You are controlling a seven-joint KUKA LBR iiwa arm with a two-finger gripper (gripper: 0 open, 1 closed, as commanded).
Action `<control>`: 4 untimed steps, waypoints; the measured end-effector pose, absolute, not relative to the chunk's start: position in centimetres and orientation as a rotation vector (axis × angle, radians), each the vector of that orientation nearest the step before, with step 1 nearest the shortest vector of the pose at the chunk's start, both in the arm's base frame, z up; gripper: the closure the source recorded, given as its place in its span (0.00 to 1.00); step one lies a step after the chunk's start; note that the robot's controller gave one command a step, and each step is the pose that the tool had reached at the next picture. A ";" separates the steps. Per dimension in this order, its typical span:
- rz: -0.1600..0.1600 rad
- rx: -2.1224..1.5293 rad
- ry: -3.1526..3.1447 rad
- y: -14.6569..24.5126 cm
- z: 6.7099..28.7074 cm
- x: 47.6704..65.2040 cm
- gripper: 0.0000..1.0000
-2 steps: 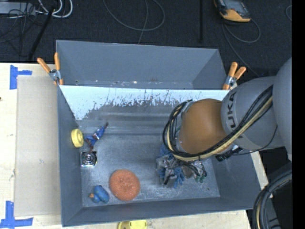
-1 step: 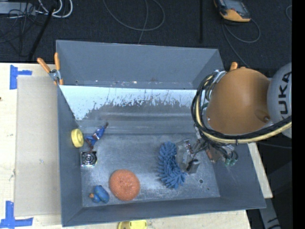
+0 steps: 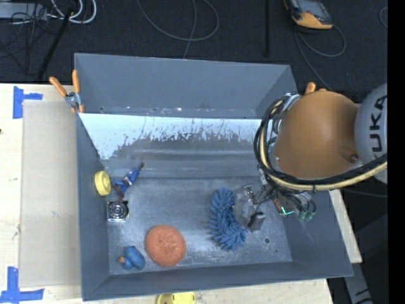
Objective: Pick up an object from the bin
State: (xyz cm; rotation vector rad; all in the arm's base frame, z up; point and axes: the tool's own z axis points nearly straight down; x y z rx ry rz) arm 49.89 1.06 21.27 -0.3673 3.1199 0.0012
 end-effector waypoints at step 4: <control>0.002 -0.629 3.079 -0.5 10.0 51.4 1.00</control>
Offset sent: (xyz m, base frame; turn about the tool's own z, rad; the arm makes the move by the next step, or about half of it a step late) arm 0.0035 -0.0018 -0.0537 -0.0821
